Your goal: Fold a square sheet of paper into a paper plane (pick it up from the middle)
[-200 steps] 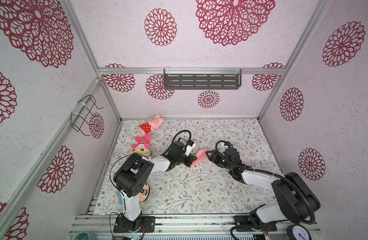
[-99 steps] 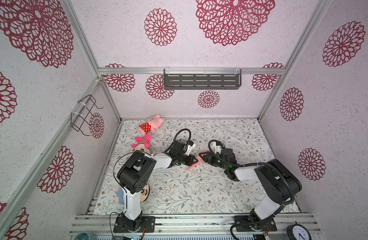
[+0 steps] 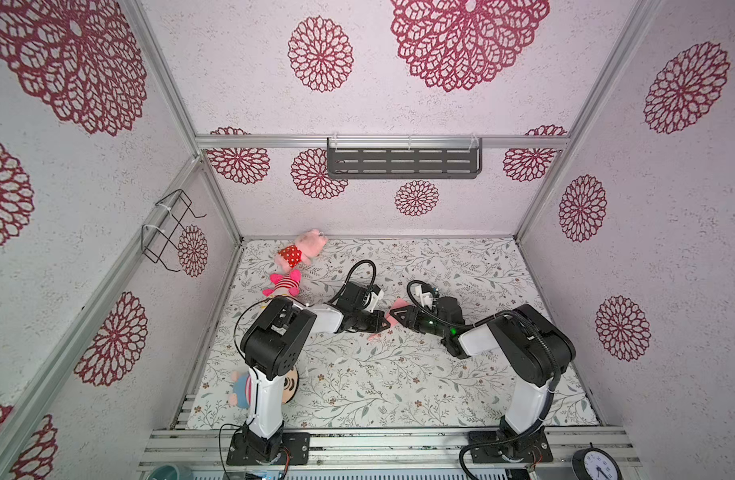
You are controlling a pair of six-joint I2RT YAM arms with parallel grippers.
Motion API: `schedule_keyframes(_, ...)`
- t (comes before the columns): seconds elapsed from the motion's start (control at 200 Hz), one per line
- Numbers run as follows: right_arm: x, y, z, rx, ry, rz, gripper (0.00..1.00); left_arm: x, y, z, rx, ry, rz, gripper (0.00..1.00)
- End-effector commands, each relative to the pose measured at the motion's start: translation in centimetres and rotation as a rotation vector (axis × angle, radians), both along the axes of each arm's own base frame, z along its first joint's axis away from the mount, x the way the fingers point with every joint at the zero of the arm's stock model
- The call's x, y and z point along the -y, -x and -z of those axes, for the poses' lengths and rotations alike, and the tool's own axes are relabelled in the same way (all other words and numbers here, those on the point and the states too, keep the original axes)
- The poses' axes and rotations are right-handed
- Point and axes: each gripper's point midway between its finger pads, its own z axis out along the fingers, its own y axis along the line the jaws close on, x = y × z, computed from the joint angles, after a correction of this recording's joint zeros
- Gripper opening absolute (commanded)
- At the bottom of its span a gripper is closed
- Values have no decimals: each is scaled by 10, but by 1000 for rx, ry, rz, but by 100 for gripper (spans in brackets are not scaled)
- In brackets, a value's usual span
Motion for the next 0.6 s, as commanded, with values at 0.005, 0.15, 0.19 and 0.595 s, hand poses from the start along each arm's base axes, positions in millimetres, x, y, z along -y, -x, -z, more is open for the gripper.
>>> schedule_keyframes(0.005,-8,-5,-20,64,-60,-36,49,-4,-6,4,-20,7,-39,0)
schedule_keyframes(0.15,-10,-6,-15,64,-52,-45,49,-5,-8,3,-28,20,-54,0)
schedule_keyframes(0.19,-11,-7,-12,57,-49,-46,49,-5,-8,3,-29,23,-54,0)
schedule_keyframes(0.595,-16,-18,-5,40,-46,-42,46,-9,-6,8,-29,13,-54,9)
